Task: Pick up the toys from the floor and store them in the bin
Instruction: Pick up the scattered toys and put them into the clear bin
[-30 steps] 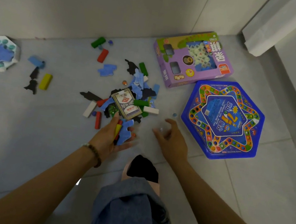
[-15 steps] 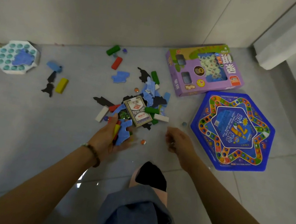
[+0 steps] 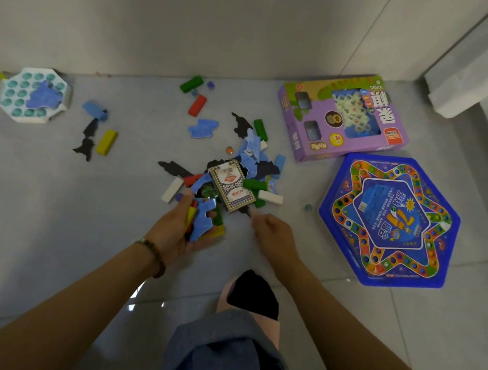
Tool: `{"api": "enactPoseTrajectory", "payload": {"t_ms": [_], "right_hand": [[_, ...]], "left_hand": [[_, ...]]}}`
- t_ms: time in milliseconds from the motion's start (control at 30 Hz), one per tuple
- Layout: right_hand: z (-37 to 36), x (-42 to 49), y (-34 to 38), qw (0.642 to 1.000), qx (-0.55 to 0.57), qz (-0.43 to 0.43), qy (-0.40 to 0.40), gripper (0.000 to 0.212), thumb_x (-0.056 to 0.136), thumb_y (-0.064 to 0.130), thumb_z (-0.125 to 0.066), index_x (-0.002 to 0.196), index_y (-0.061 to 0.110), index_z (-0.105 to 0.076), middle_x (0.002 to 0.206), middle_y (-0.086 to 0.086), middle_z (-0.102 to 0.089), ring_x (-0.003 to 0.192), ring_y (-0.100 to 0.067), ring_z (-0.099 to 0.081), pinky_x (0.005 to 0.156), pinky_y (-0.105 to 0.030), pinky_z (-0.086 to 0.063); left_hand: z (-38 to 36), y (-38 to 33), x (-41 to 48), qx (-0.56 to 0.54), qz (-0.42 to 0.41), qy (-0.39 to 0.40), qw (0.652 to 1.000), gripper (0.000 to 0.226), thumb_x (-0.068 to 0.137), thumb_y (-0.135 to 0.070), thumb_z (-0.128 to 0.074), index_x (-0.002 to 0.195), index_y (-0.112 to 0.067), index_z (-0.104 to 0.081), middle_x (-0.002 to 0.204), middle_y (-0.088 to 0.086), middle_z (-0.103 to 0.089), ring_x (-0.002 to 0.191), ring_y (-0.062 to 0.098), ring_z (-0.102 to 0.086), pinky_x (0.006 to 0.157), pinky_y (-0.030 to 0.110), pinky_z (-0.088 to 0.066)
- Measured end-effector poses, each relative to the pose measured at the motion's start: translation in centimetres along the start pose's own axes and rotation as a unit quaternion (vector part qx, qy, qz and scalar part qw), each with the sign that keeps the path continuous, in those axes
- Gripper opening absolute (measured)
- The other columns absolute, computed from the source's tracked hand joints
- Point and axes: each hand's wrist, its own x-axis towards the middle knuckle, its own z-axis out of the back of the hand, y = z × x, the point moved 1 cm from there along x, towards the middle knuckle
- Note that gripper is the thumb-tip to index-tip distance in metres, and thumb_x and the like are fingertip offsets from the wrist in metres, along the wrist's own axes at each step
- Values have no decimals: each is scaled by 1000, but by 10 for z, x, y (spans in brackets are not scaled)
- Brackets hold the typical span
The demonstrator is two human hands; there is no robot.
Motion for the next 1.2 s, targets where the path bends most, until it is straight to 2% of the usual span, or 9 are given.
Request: {"api": "enactPoseTrajectory", "payload": {"t_ms": [100,167,233,367,567,767,900,1033,1200], "right_hand": [[22,0,6,955,268,-116,44,33,92,34,-45,65,17,-55,60,0,-52,48,-9,-42,48,-22,-35],[45,5,6,951,290,-105,29,33,93,39,-46,71,16,-59,59,3,-54,50,-8,-46,49,-21,-38],[65,11,4,976,204,-61,-37,30,93,41,-49,78,17,-60,57,5,-48,50,-8,-43,47,-19,-36],[87,24,-10,993,-1,25,-115,26,92,35,-53,113,19,-55,78,-1,-54,62,-8,-47,48,-17,-38],[88,37,-20,962,-242,62,-108,26,93,35,-51,116,24,-46,90,-3,-62,88,-18,-54,72,-29,-42],[81,41,-17,951,-278,44,-126,24,93,31,-52,110,15,-48,92,2,-50,85,-17,-50,65,-27,-37],[66,37,-8,999,27,-29,-18,18,95,29,-48,102,13,-53,69,4,-51,58,-8,-47,50,-20,-39],[55,24,7,948,297,-55,105,28,89,27,-41,67,17,-55,56,2,-42,43,-8,-36,37,-19,-29],[43,21,26,996,69,24,47,29,97,38,-42,82,18,-56,55,3,-44,47,-8,-37,39,-15,-32]], "left_hand": [[-1,2,5,6,2,12,1000,50,101,-33,-12,147,-15,-18,143,15,-43,130,35,-40,107,46,-36],[-4,6,5,31,20,27,999,53,101,-38,-11,144,-12,-26,94,8,-72,94,21,-61,79,25,-53],[-8,12,6,20,34,31,999,54,100,-38,-14,140,-6,-34,64,3,-57,66,14,-50,53,17,-51],[-16,16,12,9,37,26,999,49,102,-32,-15,129,-3,-42,55,5,-46,47,9,-47,46,16,-41],[-23,15,11,-30,25,19,999,75,101,-32,-22,47,-16,-71,45,1,-41,34,8,-40,33,12,-41],[-23,12,10,-25,27,2,999,55,101,-32,-23,70,-12,-64,61,8,-36,49,15,-36,34,11,-42],[-16,13,11,-32,28,23,999,71,101,-34,-19,60,-20,-74,55,0,-41,51,13,-38,37,12,-45],[-10,10,7,-27,23,4,999,49,101,-34,-21,79,-18,-62,55,-3,-48,63,14,-36,44,18,-50],[-7,5,2,8,22,8,1000,45,101,-33,-15,132,-11,-39,65,7,-42,64,17,-34,60,26,-49]]}}
